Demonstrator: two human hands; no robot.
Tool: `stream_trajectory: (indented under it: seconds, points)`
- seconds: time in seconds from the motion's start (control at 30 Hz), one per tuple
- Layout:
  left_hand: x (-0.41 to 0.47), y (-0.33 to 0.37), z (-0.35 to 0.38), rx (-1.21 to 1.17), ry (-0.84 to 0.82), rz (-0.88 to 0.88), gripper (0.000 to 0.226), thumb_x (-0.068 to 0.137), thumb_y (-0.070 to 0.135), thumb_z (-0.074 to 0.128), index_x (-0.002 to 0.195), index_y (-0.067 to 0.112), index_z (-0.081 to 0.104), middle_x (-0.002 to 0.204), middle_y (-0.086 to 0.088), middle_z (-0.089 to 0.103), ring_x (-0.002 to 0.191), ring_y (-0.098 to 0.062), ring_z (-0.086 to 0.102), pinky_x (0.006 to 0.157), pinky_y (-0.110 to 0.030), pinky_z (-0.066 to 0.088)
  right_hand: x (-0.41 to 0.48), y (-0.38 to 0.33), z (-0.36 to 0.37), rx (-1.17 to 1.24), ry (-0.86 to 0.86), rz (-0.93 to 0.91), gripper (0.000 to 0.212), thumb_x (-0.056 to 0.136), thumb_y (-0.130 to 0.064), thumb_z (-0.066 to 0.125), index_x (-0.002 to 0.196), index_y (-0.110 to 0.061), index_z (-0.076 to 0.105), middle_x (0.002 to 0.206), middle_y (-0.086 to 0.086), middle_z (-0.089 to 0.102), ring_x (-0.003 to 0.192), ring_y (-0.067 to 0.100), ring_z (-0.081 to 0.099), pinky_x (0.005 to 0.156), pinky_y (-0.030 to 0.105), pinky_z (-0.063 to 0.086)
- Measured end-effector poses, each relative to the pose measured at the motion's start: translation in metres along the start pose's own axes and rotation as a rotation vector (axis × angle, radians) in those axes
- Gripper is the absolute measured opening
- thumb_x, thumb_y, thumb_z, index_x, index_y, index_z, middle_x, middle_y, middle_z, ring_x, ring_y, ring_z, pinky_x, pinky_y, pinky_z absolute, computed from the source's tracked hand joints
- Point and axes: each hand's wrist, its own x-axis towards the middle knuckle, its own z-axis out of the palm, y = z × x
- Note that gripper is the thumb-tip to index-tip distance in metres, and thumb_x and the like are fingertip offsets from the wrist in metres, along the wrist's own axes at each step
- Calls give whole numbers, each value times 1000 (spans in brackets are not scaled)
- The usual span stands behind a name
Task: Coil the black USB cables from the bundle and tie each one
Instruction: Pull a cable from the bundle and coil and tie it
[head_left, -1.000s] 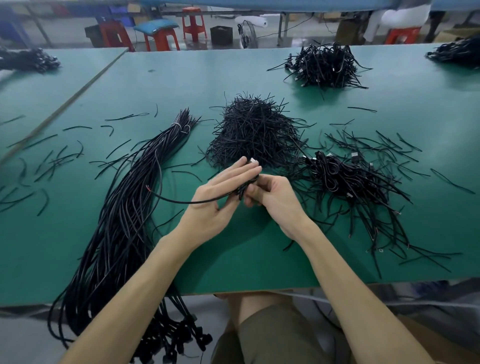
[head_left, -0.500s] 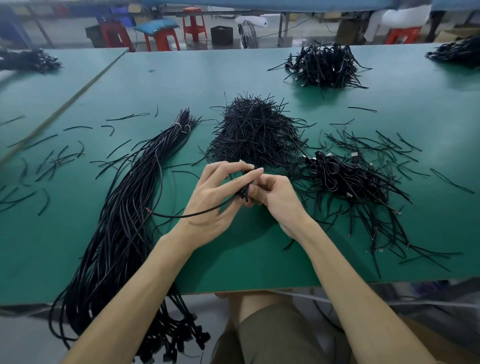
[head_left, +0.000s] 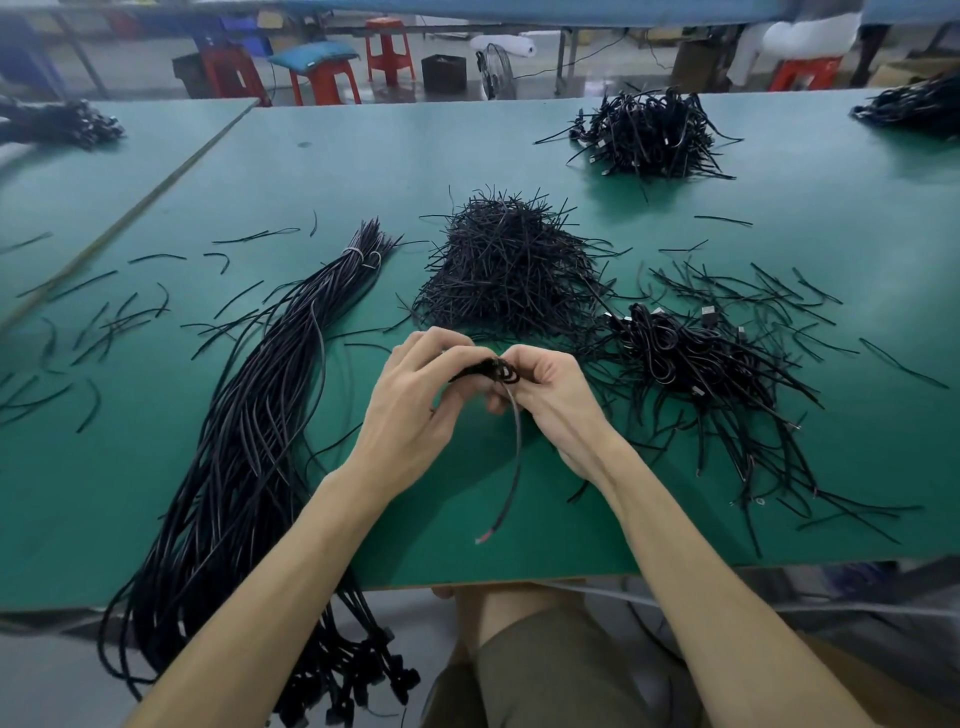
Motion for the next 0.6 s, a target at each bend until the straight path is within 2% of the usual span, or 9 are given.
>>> stream_trajectory:
  seconds: [0.1, 0.2, 0.27, 0.37, 0.43, 0.53, 0.6]
  points:
    - [0, 3, 1, -41, -8, -28, 17, 102, 21, 62, 113, 10, 68, 102, 5, 58, 92, -22, 58, 83, -45, 49, -1, 0, 0, 10, -5, -19, 10, 93, -3, 68, 83, -6, 68, 66, 1, 65, 65, 13, 58, 72, 24, 49]
    - [-1, 5, 2, -114, -11, -71, 15, 102, 24, 60, 114, 15, 65, 95, 15, 49, 83, -13, 54, 78, -27, 45, -1, 1, 2, 22, 26, -17, 18, 93, 4, 65, 88, -12, 72, 65, -3, 67, 61, 10, 59, 66, 18, 48]
    - [-1, 7, 3, -143, 6, -108, 15, 101, 26, 61, 112, 16, 64, 90, 16, 48, 78, -11, 52, 74, -18, 41, -1, 1, 3, 0, 48, -2, 22, 93, 5, 65, 87, -15, 72, 66, -3, 67, 62, 10, 59, 67, 19, 50]
    - [0, 10, 4, -210, 18, -184, 17, 99, 22, 63, 116, 17, 62, 79, 9, 56, 72, -15, 55, 70, -23, 45, 0, 2, 5, -28, 43, 5, 22, 93, 6, 64, 85, -13, 69, 70, -1, 67, 67, 16, 60, 74, 30, 54]
    - [1, 11, 4, -359, 11, -265, 26, 99, 15, 63, 125, 16, 61, 75, 4, 59, 67, -16, 60, 68, -26, 50, 0, 2, 6, -65, 54, 4, 24, 93, 7, 64, 79, -13, 66, 70, 3, 67, 69, 18, 61, 76, 34, 54]
    - [4, 10, -2, -586, -15, -371, 35, 103, 6, 57, 137, 15, 58, 72, -3, 64, 55, -26, 66, 63, -23, 52, 0, 2, 5, -84, 78, -11, 28, 92, 11, 60, 74, -10, 63, 71, 7, 66, 68, 16, 61, 71, 30, 53]
    - [4, 9, -3, -595, -46, -368, 33, 104, 5, 55, 136, 13, 60, 70, -2, 68, 51, -22, 66, 62, -18, 51, 0, 2, 5, -100, 81, -13, 27, 92, 11, 60, 74, -8, 61, 71, 8, 66, 65, 13, 60, 69, 26, 51]
